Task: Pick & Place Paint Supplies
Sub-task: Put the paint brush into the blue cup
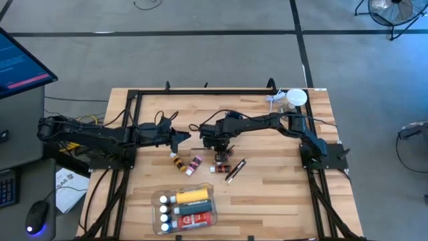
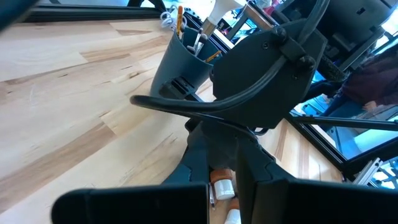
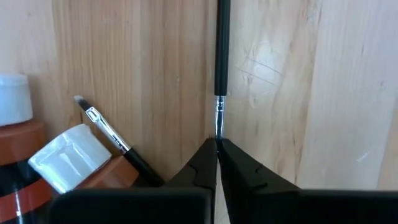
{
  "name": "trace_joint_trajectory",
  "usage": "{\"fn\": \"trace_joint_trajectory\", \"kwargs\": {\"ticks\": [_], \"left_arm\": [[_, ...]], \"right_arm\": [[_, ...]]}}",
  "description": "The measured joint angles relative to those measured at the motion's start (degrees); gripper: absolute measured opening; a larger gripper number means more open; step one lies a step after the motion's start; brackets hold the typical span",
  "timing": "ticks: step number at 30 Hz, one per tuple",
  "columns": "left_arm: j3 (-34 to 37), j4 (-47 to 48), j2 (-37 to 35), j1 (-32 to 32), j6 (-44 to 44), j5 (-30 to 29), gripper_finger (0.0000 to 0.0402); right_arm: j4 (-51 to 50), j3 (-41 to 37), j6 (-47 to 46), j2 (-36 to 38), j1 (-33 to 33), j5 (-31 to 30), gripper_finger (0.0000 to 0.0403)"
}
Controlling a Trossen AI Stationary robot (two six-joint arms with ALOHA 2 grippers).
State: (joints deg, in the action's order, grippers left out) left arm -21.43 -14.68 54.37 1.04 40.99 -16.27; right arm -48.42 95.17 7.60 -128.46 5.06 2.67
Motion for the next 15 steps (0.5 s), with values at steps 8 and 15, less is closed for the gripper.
{"fn": "trace_joint_trajectory", "kwargs": {"ticks": [8,15], "left_arm": [[0.00,-0.11,0.00,-0.02,-0.03,-0.32,0.0001],[0.00,-0.17,0.00,-0.02,-0.11,-0.79,0.0001]], "right_arm": [[-7.02,3.29,-0.31,-0.48,-0.07,-1.35,0.0002],[-14.18,7.43,0.76,-0.59,-0.04,-4.57,0.0001]]}}
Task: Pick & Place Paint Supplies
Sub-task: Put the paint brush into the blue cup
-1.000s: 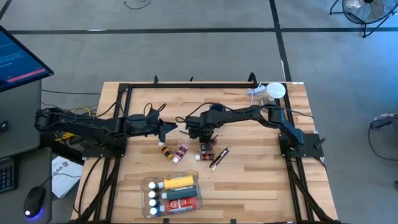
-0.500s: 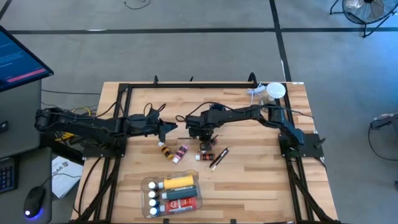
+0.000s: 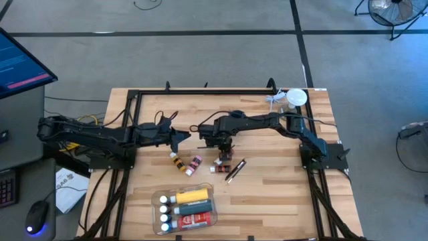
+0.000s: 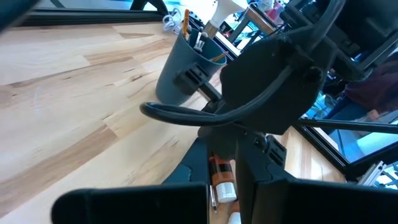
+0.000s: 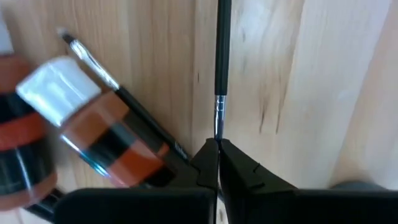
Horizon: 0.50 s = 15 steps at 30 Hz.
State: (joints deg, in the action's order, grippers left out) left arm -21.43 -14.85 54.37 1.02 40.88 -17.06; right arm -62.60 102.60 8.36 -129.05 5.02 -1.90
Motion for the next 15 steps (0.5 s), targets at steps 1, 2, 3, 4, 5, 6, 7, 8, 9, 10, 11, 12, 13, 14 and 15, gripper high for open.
{"fn": "trace_joint_trajectory", "kwargs": {"ticks": [1,2,3,4,5,6,7,8,9,10,11,12,13,14,15], "left_arm": [[0.00,0.00,0.00,0.00,-0.11,0.00,0.0001],[0.00,-0.02,0.00,0.01,-0.25,0.00,0.0001],[0.00,-0.02,0.00,0.00,-0.42,0.00,0.0001],[0.00,-0.02,0.00,0.01,-0.44,0.01,0.0001],[0.00,-0.03,0.00,0.01,-0.45,0.00,0.0001],[0.00,-0.03,0.00,0.02,-0.50,0.02,0.0001],[0.00,-0.04,0.00,0.02,-0.53,0.02,0.0001],[0.00,-0.04,0.00,0.02,-0.57,0.03,0.0001],[0.00,-0.03,0.00,0.01,-0.57,0.04,0.0001],[0.00,-0.02,0.00,0.02,-0.57,0.04,0.0001],[0.00,-0.04,0.00,0.00,-0.59,0.04,0.0001],[0.00,-0.02,0.00,0.01,-0.59,0.04,0.0001],[0.00,-0.02,0.00,0.02,-0.59,0.04,0.0001],[0.00,-0.02,0.00,0.02,-0.59,0.06,0.0001],[0.00,-0.03,0.00,0.01,-0.59,0.07,0.0001]], "right_arm": [[-0.62,0.22,0.22,0.00,0.00,-0.08,0.0001],[-0.90,0.48,0.41,0.00,0.00,-0.10,0.0000],[-0.97,0.78,0.42,0.00,0.00,-0.10,0.0000],[-0.94,1.03,0.39,0.02,0.00,-0.09,0.0000],[-1.07,1.24,0.30,0.02,-0.01,-0.10,0.0000],[-1.42,1.40,0.14,0.02,-0.02,-0.08,0.0001],[-1.72,1.65,0.14,0.02,-0.02,-0.08,0.0001],[-1.73,1.99,0.16,0.02,-0.06,-0.08,0.0001],[-1.72,2.36,0.16,0.07,-0.09,-0.08,0.0001],[-2.06,2.71,0.14,0.09,-0.09,-0.08,0.0001],[-2.48,3.15,0.14,0.09,-0.09,-0.08,0.0001],[-2.60,3.59,0.14,0.09,-0.09,-0.08,0.0001],[-2.71,4.09,0.14,0.09,-0.09,-0.08,0.0001],[-2.92,4.62,0.12,0.11,-0.09,-0.08,0.0001],[-3.31,5.19,0.11,0.11,-0.09,-0.08,0.0001]]}}
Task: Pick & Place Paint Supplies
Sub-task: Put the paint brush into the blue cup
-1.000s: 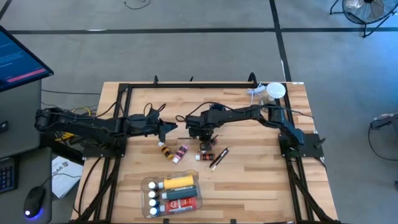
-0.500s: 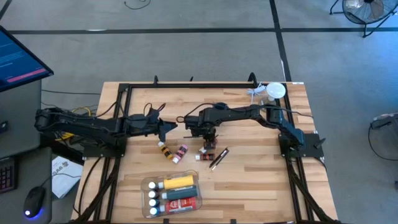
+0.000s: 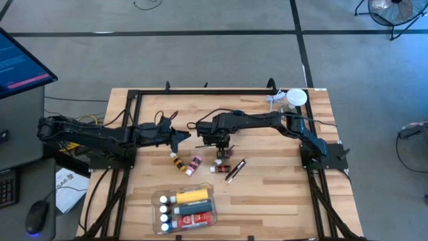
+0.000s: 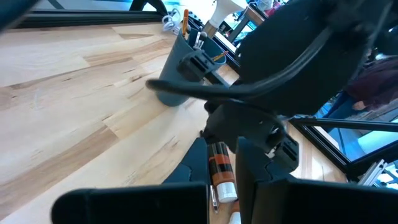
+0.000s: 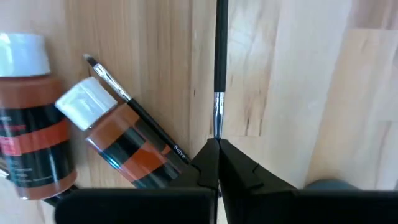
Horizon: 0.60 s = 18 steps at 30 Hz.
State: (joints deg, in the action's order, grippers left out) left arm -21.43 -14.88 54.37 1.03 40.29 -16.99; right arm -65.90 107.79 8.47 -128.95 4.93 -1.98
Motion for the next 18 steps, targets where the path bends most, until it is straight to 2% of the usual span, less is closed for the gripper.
{"fn": "trace_joint_trajectory", "kwargs": {"ticks": [6,14,18], "left_arm": [[0.00,-0.04,0.00,-0.01,0.00,0.02,0.0001],[0.00,-0.19,0.00,0.00,0.17,0.04,0.0001],[0.00,-0.19,0.00,-0.01,0.17,-0.10,0.0001]], "right_arm": [[-4.36,5.32,0.02,0.02,0.00,-0.02,0.0001],[-19.85,18.18,0.92,0.18,0.66,-2.95,0.0000],[-24.29,24.41,0.61,0.26,1.82,-4.51,0.0000]]}}
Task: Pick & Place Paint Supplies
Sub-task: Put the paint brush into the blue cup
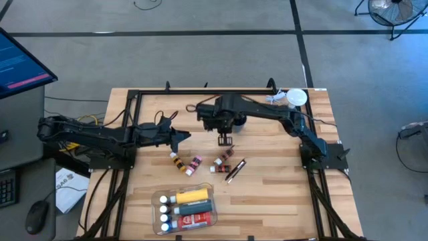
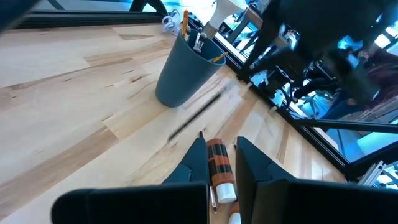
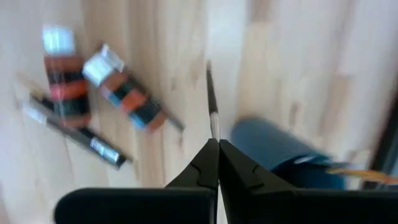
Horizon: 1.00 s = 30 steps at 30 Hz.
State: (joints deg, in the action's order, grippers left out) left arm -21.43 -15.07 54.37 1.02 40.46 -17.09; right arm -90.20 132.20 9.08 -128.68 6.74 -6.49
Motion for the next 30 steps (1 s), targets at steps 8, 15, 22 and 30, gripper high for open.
{"fn": "trace_joint_trajectory", "kwargs": {"ticks": [8,15,22,30], "left_arm": [[0.00,-0.06,0.02,0.00,-0.08,-0.47,0.0001],[0.00,-0.06,0.02,0.00,-0.13,-0.47,0.0001],[0.00,-0.04,0.02,0.01,-0.15,-0.47,0.0001],[0.00,0.01,0.01,0.02,-1.20,-0.48,0.0001]], "right_arm": [[0.19,2.58,-1.50,2.27,2.84,-0.80,0.0000],[0.16,2.56,-2.34,3.09,5.71,-1.35,0.0000],[0.19,2.63,-3.16,5.43,8.34,-1.33,0.0000],[0.18,2.61,-4.06,8.81,10.23,-1.33,0.0000]]}}
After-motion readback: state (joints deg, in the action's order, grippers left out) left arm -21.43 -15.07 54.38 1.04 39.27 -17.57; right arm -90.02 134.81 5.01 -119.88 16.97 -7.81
